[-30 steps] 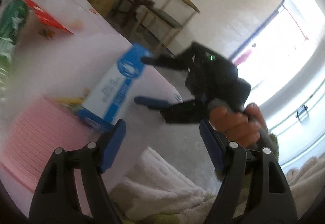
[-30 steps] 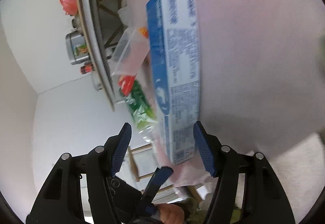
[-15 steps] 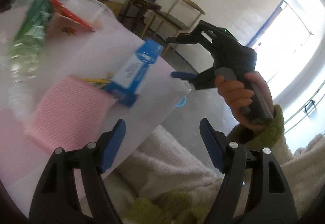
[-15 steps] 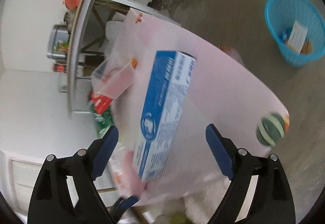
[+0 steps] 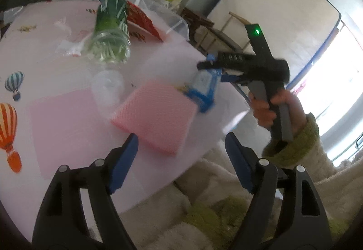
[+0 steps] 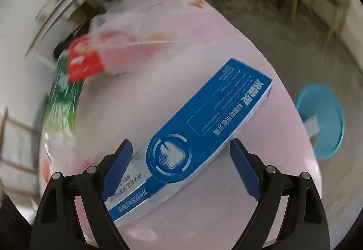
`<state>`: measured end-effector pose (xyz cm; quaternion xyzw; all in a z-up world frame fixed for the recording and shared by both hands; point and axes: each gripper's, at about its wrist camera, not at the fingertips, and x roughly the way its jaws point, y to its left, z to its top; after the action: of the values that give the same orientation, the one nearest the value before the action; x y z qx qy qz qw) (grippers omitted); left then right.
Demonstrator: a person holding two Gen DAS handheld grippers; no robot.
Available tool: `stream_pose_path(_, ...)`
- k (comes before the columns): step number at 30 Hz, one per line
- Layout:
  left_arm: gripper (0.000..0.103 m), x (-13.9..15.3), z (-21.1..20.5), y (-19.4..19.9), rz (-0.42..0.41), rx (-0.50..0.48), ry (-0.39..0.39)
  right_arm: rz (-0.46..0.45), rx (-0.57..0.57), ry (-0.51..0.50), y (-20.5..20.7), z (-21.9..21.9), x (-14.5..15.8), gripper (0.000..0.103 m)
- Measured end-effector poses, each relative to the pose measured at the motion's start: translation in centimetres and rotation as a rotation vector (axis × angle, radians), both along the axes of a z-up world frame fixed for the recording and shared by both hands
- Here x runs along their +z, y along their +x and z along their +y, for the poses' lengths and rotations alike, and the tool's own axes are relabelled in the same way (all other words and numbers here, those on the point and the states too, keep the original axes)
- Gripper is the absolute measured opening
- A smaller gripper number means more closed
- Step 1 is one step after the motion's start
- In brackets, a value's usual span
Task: Collect trash
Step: 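Raise the toothpaste box with the right gripper and turn it level, then grasp the pink mesh sponge with the left gripper while the right holds the toothpaste box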
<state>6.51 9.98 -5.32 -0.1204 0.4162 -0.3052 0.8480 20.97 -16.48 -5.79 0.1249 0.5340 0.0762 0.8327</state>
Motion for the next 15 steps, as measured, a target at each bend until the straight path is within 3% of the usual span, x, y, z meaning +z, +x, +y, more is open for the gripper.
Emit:
stream_pose_path(5,0.075,0.5,0.1,1.1,-0.081,0.033,0.034,-0.045,0.075,-0.179,-1.3,0.6,1.5,0.085)
stream_pose_path(9,0.076,0.7,0.1,2.0,-0.11,0.024,0.044,-0.058,0.099,-0.258,-2.1,0.4,1.9,0.085)
stream_pose_path(12,0.077,0.2,-0.7,3.9,-0.089,0.025,0.079,-0.07,0.107,-0.305,-3.0,0.5,1.9,0.085)
stream_pose_path(15,0.078,-0.5,-1.8,5.7,-0.061,0.026,0.104,-0.068,0.087,-0.282,-4.1,0.1,1.7,0.085)
